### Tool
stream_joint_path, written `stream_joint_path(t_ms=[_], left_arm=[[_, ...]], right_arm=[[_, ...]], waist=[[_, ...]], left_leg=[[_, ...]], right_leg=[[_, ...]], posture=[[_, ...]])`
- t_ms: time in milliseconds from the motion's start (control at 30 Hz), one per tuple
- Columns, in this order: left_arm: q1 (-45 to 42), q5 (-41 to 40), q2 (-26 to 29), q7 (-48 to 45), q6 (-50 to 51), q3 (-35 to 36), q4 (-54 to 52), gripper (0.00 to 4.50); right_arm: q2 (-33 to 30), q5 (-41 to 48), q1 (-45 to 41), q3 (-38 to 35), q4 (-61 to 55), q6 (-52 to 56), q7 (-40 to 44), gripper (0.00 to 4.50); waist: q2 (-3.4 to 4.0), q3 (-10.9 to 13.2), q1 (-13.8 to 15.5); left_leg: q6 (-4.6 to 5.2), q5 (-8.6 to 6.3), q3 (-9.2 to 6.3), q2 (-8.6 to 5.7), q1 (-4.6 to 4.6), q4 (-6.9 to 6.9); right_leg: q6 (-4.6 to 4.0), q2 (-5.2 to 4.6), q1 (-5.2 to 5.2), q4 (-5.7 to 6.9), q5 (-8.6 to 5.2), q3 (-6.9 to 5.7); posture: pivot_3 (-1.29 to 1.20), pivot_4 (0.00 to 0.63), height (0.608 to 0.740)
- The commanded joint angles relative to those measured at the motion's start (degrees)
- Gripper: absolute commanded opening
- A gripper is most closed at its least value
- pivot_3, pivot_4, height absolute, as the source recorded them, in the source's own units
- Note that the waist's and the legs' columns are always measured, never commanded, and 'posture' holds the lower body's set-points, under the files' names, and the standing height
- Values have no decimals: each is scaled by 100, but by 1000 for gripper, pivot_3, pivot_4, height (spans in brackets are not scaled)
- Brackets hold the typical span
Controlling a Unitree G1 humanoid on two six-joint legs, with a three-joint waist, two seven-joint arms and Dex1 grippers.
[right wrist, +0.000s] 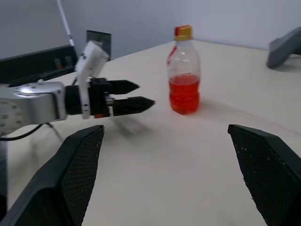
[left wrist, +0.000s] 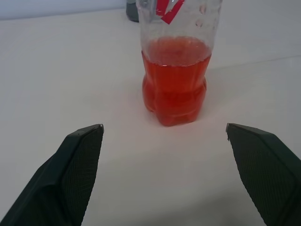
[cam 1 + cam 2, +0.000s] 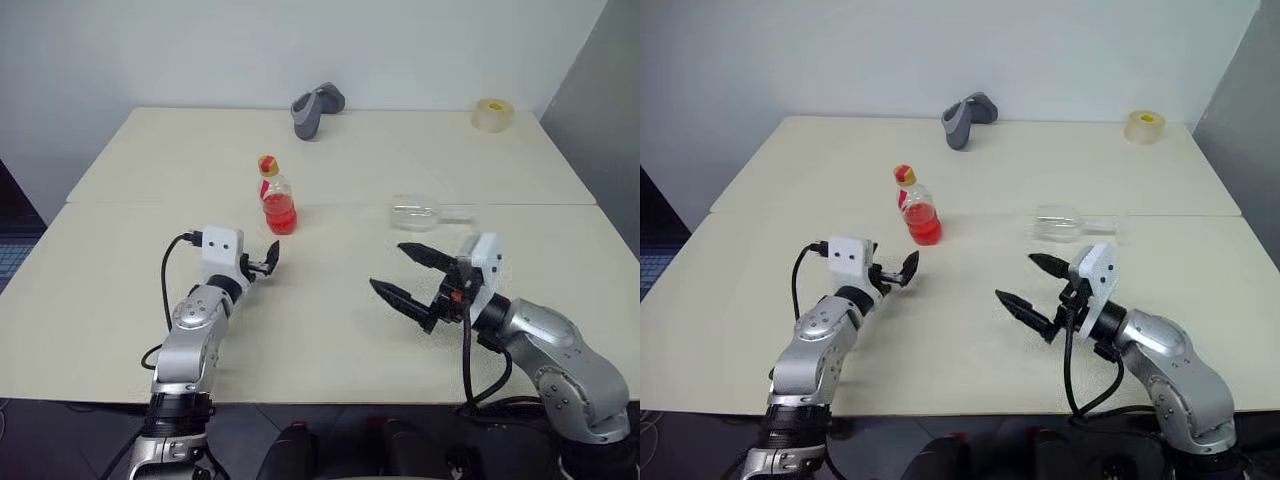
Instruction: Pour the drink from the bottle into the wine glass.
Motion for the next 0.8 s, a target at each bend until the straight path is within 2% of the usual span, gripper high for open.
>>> stream_joint_path(t_ms=[33, 400, 800], left_arm=[[-217, 137, 76, -70, -382, -22, 223, 4482], [-1135, 200, 104, -436, -1215, -8, 1700, 4482], [-2023, 106, 60, -923, -1576, 56, 2991, 4482]], right_arm=[[-54, 47, -192, 50, 13, -82, -9, 4500], [79, 59, -432, 225, -34, -34, -345, 4500], [69, 82, -422, 300, -219, 50, -616, 4500]], waist=[[0, 0, 2], [-1, 1, 30], [-2, 1, 27]], left_leg=[[0, 0, -2, 0, 1, -1], [-21, 12, 1, -2, -8, 1], [-21, 13, 2, -2, -8, 1]], right_leg=[[0, 0, 0, 2, 0, -2], [0, -3, -7, 0, 0, -1], [0, -2, -9, 2, 0, -1]], posture=[[0, 150, 740], [0, 150, 740], [0, 150, 740]])
